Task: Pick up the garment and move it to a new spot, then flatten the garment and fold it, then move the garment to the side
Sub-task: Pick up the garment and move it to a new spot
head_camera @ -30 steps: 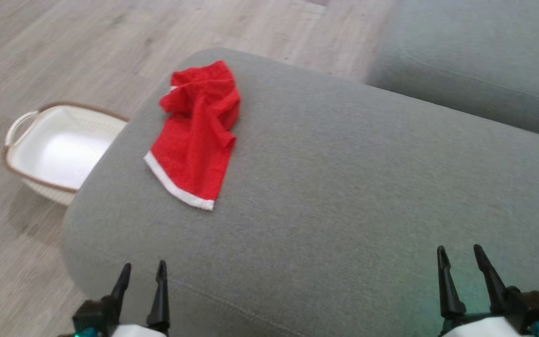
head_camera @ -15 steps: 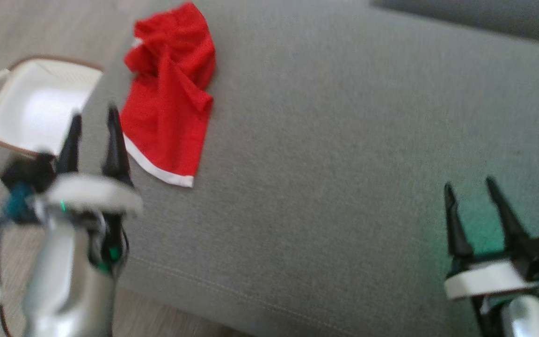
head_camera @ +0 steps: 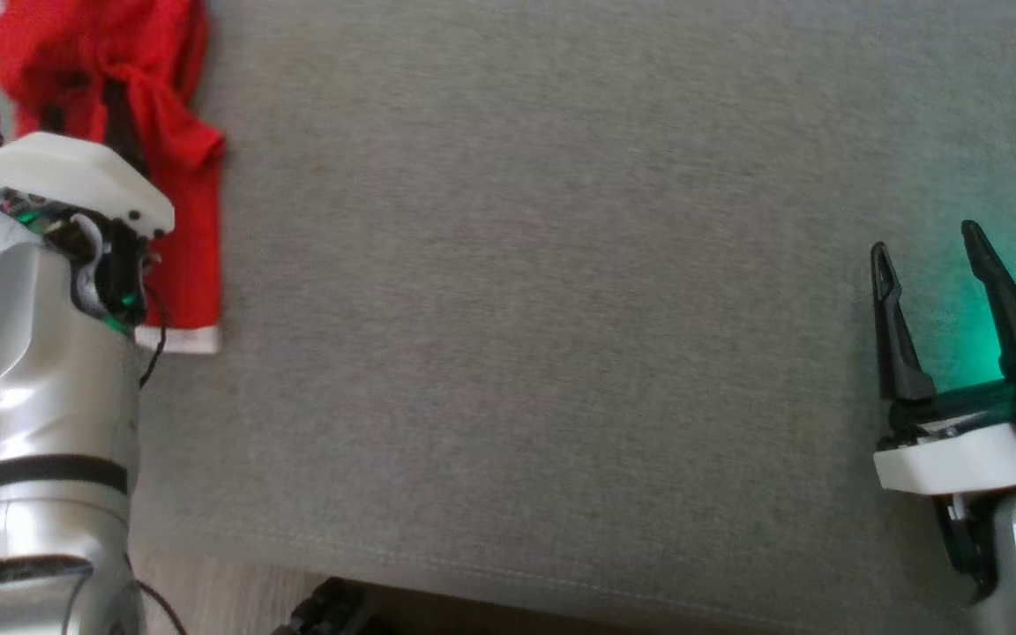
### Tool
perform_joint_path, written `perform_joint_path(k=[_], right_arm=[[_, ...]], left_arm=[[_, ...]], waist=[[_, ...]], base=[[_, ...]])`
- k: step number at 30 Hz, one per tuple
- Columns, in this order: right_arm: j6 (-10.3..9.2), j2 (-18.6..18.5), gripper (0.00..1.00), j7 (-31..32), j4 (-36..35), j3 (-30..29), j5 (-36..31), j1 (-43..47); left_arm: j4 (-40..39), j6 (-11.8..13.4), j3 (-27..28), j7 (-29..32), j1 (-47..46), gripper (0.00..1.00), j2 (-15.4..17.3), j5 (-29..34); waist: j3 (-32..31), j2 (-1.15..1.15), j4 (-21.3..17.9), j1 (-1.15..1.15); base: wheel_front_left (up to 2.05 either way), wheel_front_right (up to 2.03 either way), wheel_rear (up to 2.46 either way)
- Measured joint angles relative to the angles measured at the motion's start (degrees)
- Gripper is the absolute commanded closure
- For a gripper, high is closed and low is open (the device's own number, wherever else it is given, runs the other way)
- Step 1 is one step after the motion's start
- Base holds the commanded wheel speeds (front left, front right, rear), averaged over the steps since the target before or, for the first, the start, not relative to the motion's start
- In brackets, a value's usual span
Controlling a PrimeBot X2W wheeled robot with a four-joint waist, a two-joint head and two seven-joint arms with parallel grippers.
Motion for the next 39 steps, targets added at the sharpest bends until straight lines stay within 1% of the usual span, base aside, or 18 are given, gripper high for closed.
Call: perform_joint_path(k=[3, 4, 5, 6, 8, 10, 14, 15, 18, 21, 24, 27, 30, 34, 37, 39], right_arm=[[0.00, 0.02, 0.00, 0.44, -0.56, -0.18, 0.00, 0.03], [0.00, 0.04, 0.00, 0.54, -0.56, -0.31, 0.01, 0.03], [0.00, 0.10, 0.00, 0.54, -0.48, -0.43, 0.05, 0.04], [0.00, 0.18, 0.00, 0.53, -0.32, -0.45, 0.10, 0.06], [0.00, 0.55, 0.00, 0.29, 0.24, -0.40, 0.18, 0.06], [0.00, 1.64, 0.00, 0.13, 1.05, -0.42, 0.60, 0.15], [0.00, 3.11, 0.00, -1.54, 4.22, -0.43, 1.18, 0.73], [0.00, 3.11, 0.00, -1.54, 4.22, -0.43, 1.18, 0.73], [0.00, 4.27, 0.00, -2.33, 6.34, -0.57, 1.60, 2.48], [0.00, 5.41, 0.00, -3.15, 8.08, -1.52, 2.20, 3.78], [0.00, 5.88, 0.00, -3.65, 9.69, -1.59, 2.70, 3.82], [0.00, 6.46, 0.00, -4.11, 10.76, -1.59, 3.32, 3.84], [0.00, 7.00, 0.00, -4.37, 11.78, -1.31, 3.79, 3.88], [0.00, 7.03, 0.00, -4.38, 12.74, -0.24, 5.99, 3.92], [0.00, 7.08, 0.00, -4.39, 12.79, 0.32, 7.54, 3.95], [0.00, 7.09, 0.00, -4.39, 12.80, 0.55, 8.27, 3.94]], left_arm=[[4.86, -0.46, -0.29, 0.38, -1.80, 0.00, 0.23, 0.13], [6.02, -0.48, -0.30, 0.38, -2.40, 0.33, 0.45, 0.11], [7.11, -0.63, -0.46, 0.38, -3.07, 0.90, 0.77, 0.12], [7.97, -1.05, -0.69, 0.31, -3.54, 1.00, 1.18, 0.21], [9.53, -2.35, -1.79, -0.23, -4.08, 1.00, 1.81, 0.79], [10.34, -3.01, -2.33, -1.81, -3.98, 1.00, 2.20, 1.44], [9.67, -4.58, -4.80, -4.54, -4.12, 1.00, 2.91, 3.19], [9.67, -4.58, -4.80, -4.54, -4.12, 1.00, 2.91, 3.19], [7.45, -5.80, -6.66, -4.89, -4.26, 1.00, 2.67, 3.82], [3.21, -7.09, -8.33, -2.85, -4.61, 1.00, 1.00, 3.00], [-3.98, -7.54, -11.93, 1.29, -4.07, 1.00, -1.47, 1.75], [-16.03, -7.56, -17.44, 7.89, -0.37, 1.00, -3.19, -2.66], [-30.31, -7.55, -22.51, 15.89, 7.05, 1.00, -3.76, -10.22], [-46.09, -7.36, -26.43, 24.77, 17.92, 1.00, -3.58, -15.50], [-52.82, -5.00, -29.39, 28.17, 23.12, 1.00, -3.36, -15.13], [-54.15, -3.22, -30.73, 28.62, 24.82, 1.00, -3.45, -13.79]], waist=[[1.00, 0.00, -1.91, -0.01], [1.11, 0.00, -2.41, -0.01], [1.01, 0.00, -2.79, -0.01], [0.68, 0.00, -3.01, 0.00], [-0.44, 0.01, -3.30, -0.02], [-1.92, 0.00, -3.49, -0.02], [-5.61, 0.00, -3.69, -0.02], [-5.61, 0.00, -3.69, -0.02], [-8.83, 0.01, -3.73, -0.02], [-11.90, 0.01, -3.72, -0.02], [-14.65, 0.01, -3.99, -0.02], [-16.74, 0.01, -5.09, -0.02], [-17.78, 0.01, -7.25, -0.02], [-18.51, 0.01, -10.71, -0.02], [-18.68, 0.01, -13.52, -0.02], [-18.63, 0.01, -15.43, -0.02]], base=[[0.00, 0.00, 0.00], [0.00, 0.00, 0.00], [0.00, 0.00, 0.00], [0.00, 0.00, 0.00], [0.00, 0.00, 0.00], [0.00, 0.00, 0.00], [0.00, 0.00, 0.00], [0.00, 0.00, 0.00], [0.00, 0.00, 0.00], [0.00, 0.00, 0.00], [0.00, 0.00, 0.00], [0.00, 0.00, 0.00], [0.00, 0.00, 0.00], [0.00, 0.00, 0.00], [0.00, 0.00, 0.00], [0.00, 0.00, 0.00]])
